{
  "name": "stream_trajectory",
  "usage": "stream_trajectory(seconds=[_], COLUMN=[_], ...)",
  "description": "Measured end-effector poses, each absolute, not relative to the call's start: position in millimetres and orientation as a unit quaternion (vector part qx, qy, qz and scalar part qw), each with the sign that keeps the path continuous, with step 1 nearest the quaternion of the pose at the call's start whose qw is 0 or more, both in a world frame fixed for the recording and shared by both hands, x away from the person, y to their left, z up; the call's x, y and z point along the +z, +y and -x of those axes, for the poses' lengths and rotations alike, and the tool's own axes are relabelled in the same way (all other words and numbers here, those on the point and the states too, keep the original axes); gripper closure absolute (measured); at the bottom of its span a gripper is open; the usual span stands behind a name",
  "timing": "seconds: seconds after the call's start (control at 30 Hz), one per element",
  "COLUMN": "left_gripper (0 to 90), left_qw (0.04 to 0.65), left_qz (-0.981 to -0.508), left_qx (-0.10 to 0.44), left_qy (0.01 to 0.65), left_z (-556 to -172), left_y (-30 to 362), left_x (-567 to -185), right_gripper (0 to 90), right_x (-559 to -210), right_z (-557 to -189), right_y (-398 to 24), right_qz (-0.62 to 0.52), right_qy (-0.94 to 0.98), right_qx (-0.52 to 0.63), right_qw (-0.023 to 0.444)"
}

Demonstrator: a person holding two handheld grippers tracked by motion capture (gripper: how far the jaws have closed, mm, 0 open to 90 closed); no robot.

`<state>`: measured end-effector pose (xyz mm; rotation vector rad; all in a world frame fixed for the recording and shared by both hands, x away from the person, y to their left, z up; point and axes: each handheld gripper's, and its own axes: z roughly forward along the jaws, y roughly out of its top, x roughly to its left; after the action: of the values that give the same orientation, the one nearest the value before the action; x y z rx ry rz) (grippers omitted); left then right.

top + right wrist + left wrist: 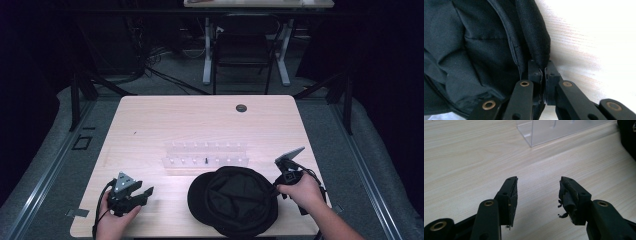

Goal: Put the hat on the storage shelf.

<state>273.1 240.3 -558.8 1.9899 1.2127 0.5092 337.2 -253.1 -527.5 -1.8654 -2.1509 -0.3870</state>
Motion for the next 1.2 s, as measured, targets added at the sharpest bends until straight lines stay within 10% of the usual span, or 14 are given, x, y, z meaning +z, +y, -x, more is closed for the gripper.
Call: stream_trajectory(seconds=[1.2], left_gripper=[48.9], left_qw=[0.369], left_qz=[-0.778], left_qx=[0.195], left_qy=[0.470], left_z=[-272.7], left_y=[241.1], left_x=[-557.5], right_gripper=[87.6], right_x=[-421.0], right_z=[-326.8], right_y=[-243.1], right_qz=[0.655], right_qy=[-0.745], right_qx=[-0.107], right_qw=[0.071])
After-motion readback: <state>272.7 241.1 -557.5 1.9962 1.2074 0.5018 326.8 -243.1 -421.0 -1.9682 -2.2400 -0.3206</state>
